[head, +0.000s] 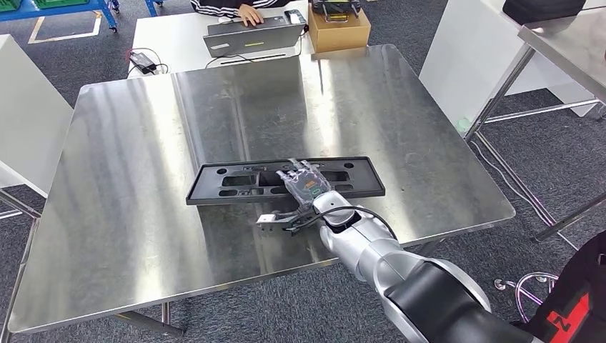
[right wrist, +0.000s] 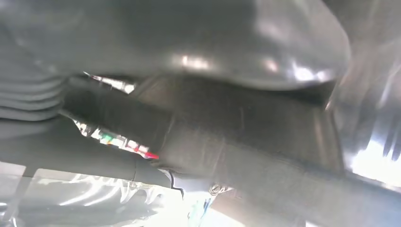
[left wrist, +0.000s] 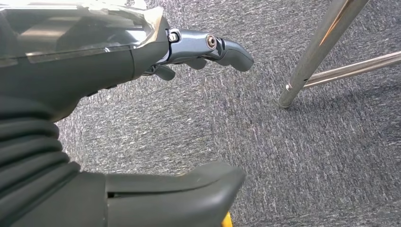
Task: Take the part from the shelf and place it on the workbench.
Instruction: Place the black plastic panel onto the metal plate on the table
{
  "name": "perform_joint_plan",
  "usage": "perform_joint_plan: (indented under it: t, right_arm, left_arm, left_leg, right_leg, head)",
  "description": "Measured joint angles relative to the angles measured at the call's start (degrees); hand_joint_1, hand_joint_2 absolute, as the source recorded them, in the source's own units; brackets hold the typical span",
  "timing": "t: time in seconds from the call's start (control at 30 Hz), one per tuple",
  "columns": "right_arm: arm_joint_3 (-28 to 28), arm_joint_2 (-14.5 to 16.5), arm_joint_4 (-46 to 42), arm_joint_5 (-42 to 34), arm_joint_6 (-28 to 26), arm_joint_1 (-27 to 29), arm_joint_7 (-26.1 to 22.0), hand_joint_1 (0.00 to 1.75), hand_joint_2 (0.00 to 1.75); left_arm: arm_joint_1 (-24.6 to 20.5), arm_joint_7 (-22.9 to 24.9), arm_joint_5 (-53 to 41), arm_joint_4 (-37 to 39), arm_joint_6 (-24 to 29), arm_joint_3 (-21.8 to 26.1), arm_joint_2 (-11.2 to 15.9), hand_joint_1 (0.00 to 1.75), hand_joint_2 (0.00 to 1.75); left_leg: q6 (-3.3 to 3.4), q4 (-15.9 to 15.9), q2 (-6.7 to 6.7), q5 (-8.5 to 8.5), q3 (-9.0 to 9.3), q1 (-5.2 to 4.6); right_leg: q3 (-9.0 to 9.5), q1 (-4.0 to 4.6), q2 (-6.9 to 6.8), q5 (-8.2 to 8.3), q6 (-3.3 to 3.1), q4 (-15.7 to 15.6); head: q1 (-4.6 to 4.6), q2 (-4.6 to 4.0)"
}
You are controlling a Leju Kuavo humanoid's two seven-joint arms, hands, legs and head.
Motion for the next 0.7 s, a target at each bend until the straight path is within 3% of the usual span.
perform_joint_plan:
  t: [0.47,0.7]
  right_arm:
    - [0.1,0.7,-0.5,4.0,-6.0,-2.5,2.6,0.0,0.0]
    - [-0.2,2.5,-3.8,5.8,-10.3,-4.8,2.4,0.0,0.0]
  left_arm:
    - [0.1,0.1,0.0,0.0,0.1,0.4,0.0,0.0,0.0]
    - [0.3,0.1,0.6,0.0,1.1,1.0,0.0,0.0,0.0]
  left_leg:
    - [0.0,0.0,0.0,-0.01,-0.06,0.01]
    - [-0.01,0.0,0.07,-0.01,-0.09,0.01]
  right_leg:
    - [-0.03,0.0,0.0,0.0,0.0,0.0]
    - [-0.08,0.0,0.0,0.0,0.0,0.0]
  head:
    - [0.0,0.0]
    - [0.0,0.0]
